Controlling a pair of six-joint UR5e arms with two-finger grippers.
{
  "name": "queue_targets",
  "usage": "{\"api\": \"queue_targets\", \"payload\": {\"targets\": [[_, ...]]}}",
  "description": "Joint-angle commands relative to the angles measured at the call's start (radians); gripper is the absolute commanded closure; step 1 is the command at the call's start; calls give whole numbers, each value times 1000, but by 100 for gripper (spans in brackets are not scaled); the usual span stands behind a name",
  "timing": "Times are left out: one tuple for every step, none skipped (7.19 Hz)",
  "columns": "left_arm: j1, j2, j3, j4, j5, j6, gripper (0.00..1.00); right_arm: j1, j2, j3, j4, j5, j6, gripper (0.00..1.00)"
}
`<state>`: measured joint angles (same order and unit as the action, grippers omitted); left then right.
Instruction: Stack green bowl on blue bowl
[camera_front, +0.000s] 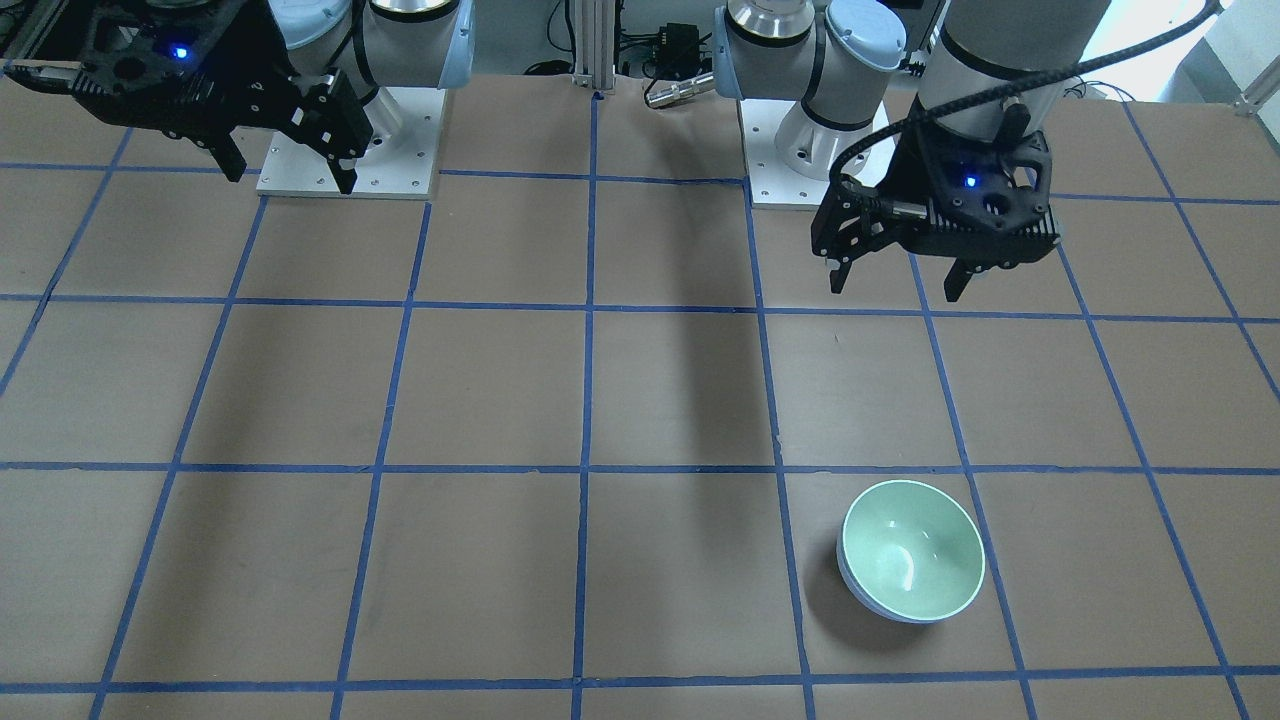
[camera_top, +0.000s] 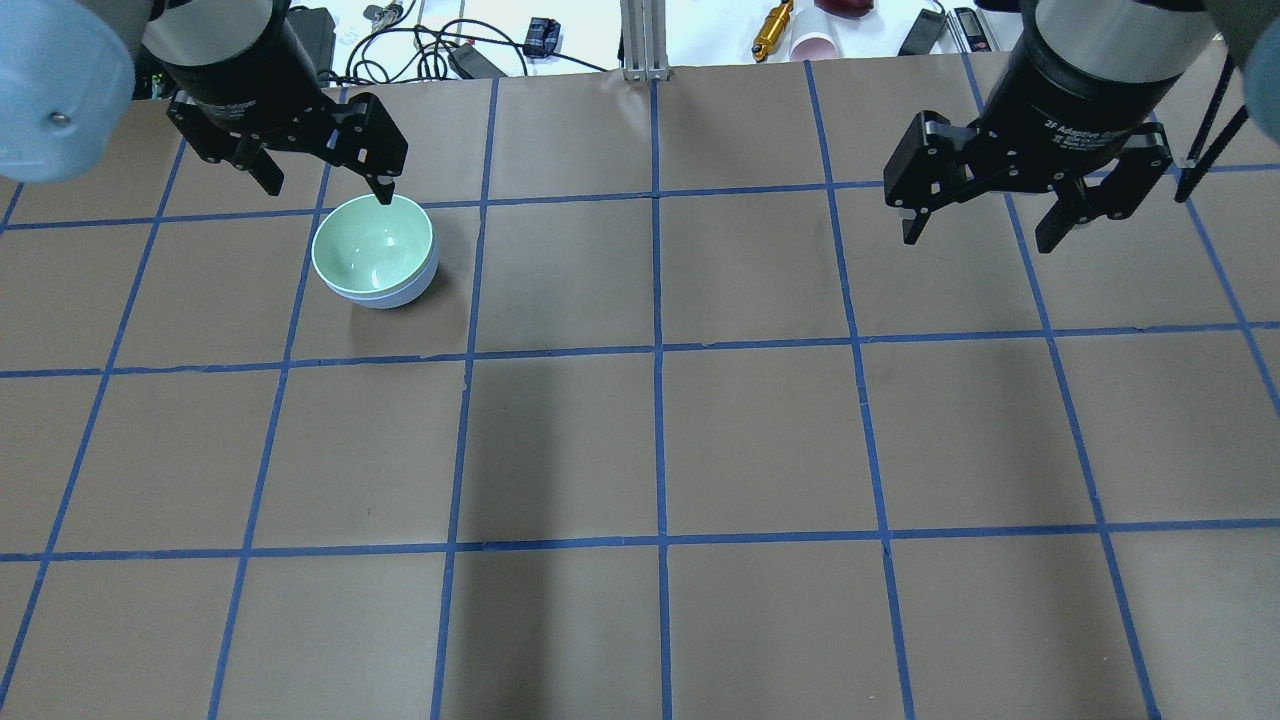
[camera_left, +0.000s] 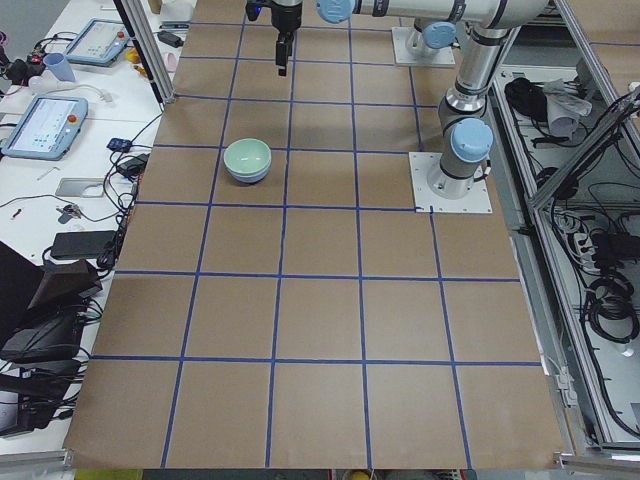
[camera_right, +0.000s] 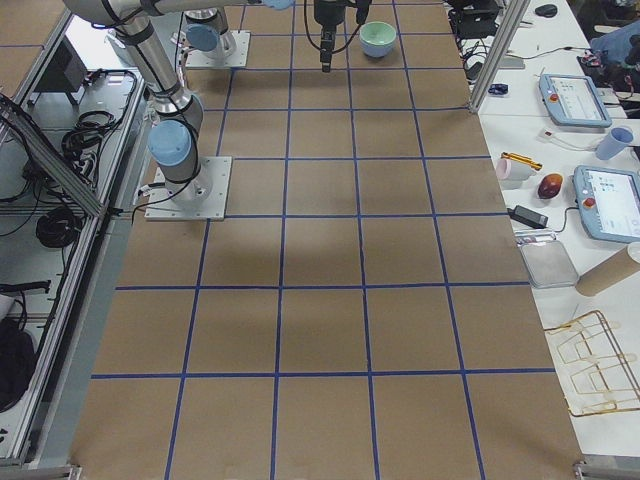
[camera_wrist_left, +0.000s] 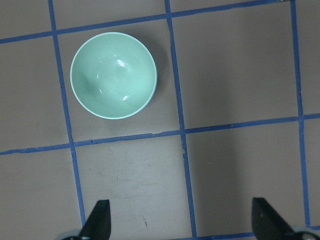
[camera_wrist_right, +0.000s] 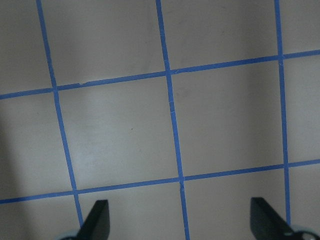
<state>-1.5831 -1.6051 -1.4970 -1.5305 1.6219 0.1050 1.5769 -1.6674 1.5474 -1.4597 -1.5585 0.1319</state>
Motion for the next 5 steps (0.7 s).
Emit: {"api": "queue_targets", "payload": {"targets": [[0,59,-67,12,1,-1,0,0,0,-1,-1,0,0,0],[9,48,-62,16,-4,-2,0,0,0,0,1,0,0,0],[17,41,-43,21,-8,1,0,0,0,0,1,0,0,0],[23,33,2,20,-13,4,0,0,0,0,-1,0,0,0],[20,31,15,12,-8,45,0,0,0,0,1,0,0,0]]}}
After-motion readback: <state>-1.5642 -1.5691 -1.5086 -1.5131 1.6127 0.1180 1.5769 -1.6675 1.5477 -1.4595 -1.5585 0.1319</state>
